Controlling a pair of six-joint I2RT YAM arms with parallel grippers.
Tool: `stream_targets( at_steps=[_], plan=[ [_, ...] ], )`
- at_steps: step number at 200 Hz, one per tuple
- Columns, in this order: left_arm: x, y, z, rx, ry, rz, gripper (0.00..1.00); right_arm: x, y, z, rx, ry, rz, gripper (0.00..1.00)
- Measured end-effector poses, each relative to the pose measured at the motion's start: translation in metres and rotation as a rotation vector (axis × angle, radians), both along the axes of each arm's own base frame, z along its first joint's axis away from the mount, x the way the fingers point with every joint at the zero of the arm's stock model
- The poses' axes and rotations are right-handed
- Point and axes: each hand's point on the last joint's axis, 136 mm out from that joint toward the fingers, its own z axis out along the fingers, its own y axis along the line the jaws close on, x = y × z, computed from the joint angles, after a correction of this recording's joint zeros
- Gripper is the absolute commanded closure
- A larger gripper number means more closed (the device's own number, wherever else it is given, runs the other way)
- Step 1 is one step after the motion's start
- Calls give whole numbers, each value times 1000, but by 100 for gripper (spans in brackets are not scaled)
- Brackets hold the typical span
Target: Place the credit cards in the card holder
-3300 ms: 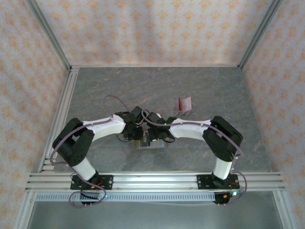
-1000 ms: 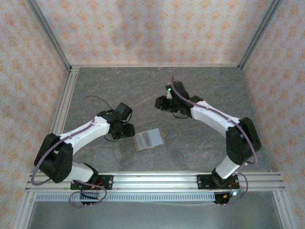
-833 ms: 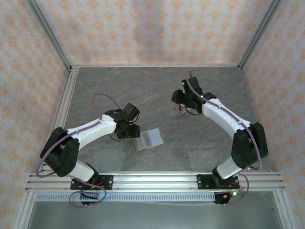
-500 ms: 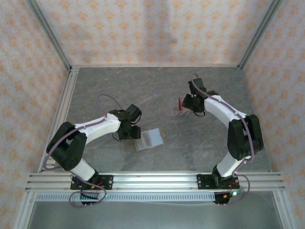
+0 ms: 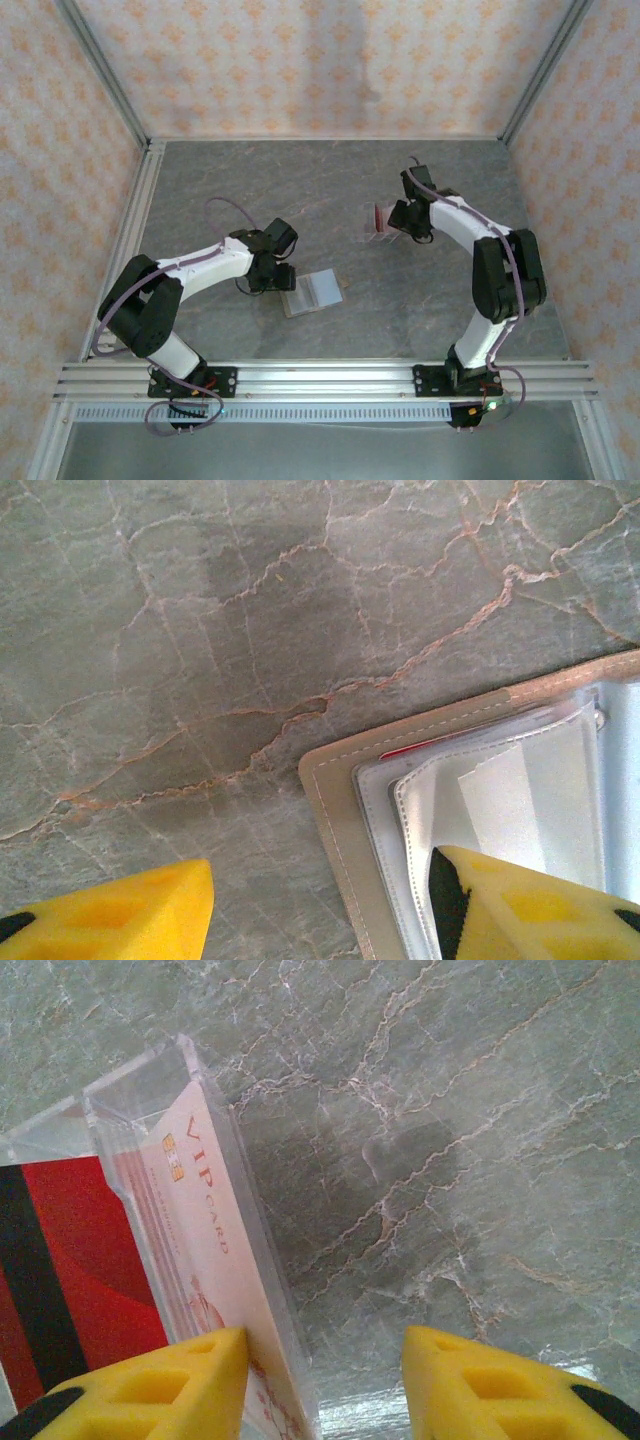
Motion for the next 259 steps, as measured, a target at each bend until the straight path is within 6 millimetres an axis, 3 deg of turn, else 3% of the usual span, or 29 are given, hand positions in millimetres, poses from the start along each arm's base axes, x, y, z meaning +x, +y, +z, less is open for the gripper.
stream_targets(
  at_steps=[116, 208, 259],
  plan=[
    [1, 0, -2, 1, 2, 0, 41, 24, 10, 12, 31, -53, 51, 68],
    [0, 0, -3, 3, 6, 0, 41, 26, 12, 6, 31, -41, 71, 86],
    [1, 0, -3, 3, 5, 1, 41, 26, 11, 13, 27, -56, 77, 92]
  ],
)
